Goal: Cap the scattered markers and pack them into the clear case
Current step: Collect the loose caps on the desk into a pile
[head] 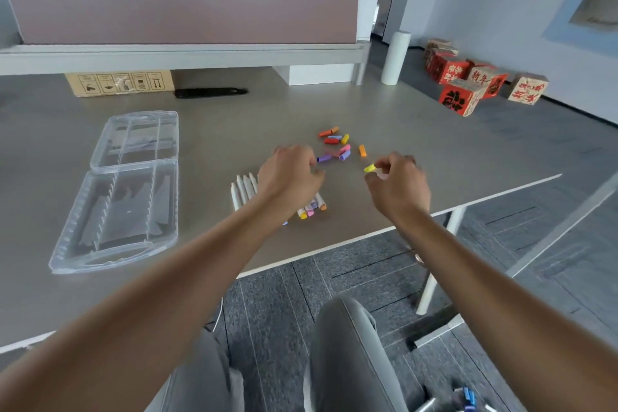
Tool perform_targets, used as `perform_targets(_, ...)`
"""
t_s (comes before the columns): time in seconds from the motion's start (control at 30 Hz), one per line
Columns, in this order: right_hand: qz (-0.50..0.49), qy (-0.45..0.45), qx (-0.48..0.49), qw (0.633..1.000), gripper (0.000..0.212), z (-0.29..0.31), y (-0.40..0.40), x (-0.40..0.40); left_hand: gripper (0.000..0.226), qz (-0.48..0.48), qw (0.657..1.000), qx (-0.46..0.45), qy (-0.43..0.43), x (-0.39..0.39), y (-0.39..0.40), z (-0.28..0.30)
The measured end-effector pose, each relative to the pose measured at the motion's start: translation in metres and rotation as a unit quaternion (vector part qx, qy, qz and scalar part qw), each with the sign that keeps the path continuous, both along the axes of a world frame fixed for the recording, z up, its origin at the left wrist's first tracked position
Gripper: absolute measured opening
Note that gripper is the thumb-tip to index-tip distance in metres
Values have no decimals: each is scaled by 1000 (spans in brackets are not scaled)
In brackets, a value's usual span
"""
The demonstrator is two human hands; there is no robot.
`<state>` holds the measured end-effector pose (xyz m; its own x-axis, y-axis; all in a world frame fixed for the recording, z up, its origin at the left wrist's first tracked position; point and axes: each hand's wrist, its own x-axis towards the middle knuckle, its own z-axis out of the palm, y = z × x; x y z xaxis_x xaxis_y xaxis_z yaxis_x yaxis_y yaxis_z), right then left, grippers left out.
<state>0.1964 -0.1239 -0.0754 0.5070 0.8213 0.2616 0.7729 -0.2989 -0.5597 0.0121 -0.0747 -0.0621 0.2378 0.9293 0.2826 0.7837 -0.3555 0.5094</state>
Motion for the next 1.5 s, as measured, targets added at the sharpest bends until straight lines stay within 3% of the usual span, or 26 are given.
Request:
perform_targets(0.13, -11, -66, -77, 995, 42, -6, 4, 32, 15, -1, 1000, -6, 24, 30, 31, -2)
perform_targets(0.43, 18, -70, -86, 994, 21, -13, 21, 43, 20, 33, 997, -11, 74, 63, 86, -23)
perform_targets(0.53, 29, 3, -49, 998, 18, -9, 28, 44, 19, 28, 996, -15, 86, 60, 92, -28)
perform_targets(0.63, 34, 179, 11, 983, 25, -3, 38, 45, 16, 15, 995, -25, 97, 57, 90, -26)
perform_targets(0.7, 5, 366, 46, 929, 31, 2, 44, 46, 20, 5, 996, -33, 79, 52, 84, -24)
perform_targets(0.77, -33, 552, 52, 832, 25, 10, 47, 44, 22, -12, 999, -42, 21, 50, 76, -18)
perform_targets(0.83, -43, 657, 49, 751, 23, 15, 50, 44, 21, -12, 992, -83, -91, 54, 67, -8)
perform_targets(0.9, -27, 688, 39, 724, 27, 17, 52, 46, 14, 25, 940, -198, -278, 60, 59, 5)
perform_targets(0.93, -19, 670, 30, 742, 30, 18, 53, 47, 12, 47, 885, -266, -379, 63, 56, 10)
perform_targets(0.97, -10, 614, 19, 789, 33, 18, 52, 48, 12, 64, 823, -321, -464, 64, 53, 15)
perform_targets(1.03, 2, 380, -27, 924, 30, 15, 53, 49, 19, 75, 724, -381, -570, 64, 52, 20)
perform_targets(1.07, 3, 247, -50, 968, 26, 13, 53, 49, 21, 75, 697, -395, -594, 63, 53, 22)
perform_targets(1.13, 15, 69, -100, 992, 26, 8, 52, 46, 20, 78, 680, -407, -605, 63, 56, 24)
perform_targets(1.17, 22, 23, -126, 992, 34, 5, 52, 44, 20, 80, 689, -410, -592, 63, 59, 23)
perform_targets(1.23, 32, -22, -147, 988, 44, -1, 55, 42, 24, 80, 742, -399, -532, 64, 69, 17)
perform_targets(1.37, 38, -62, -113, 991, 30, -8, 64, 40, 32, 68, 859, -350, -368, 65, 90, 4)
perform_targets(1.47, 48, -44, -78, 995, 31, -9, 69, 41, 34, 30, 966, -210, -146, 62, 106, -2)
perform_targets(1.5, 45, -13, -59, 997, 32, -9, 72, 42, 29, 9, 985, -156, -71, 61, 107, -3)
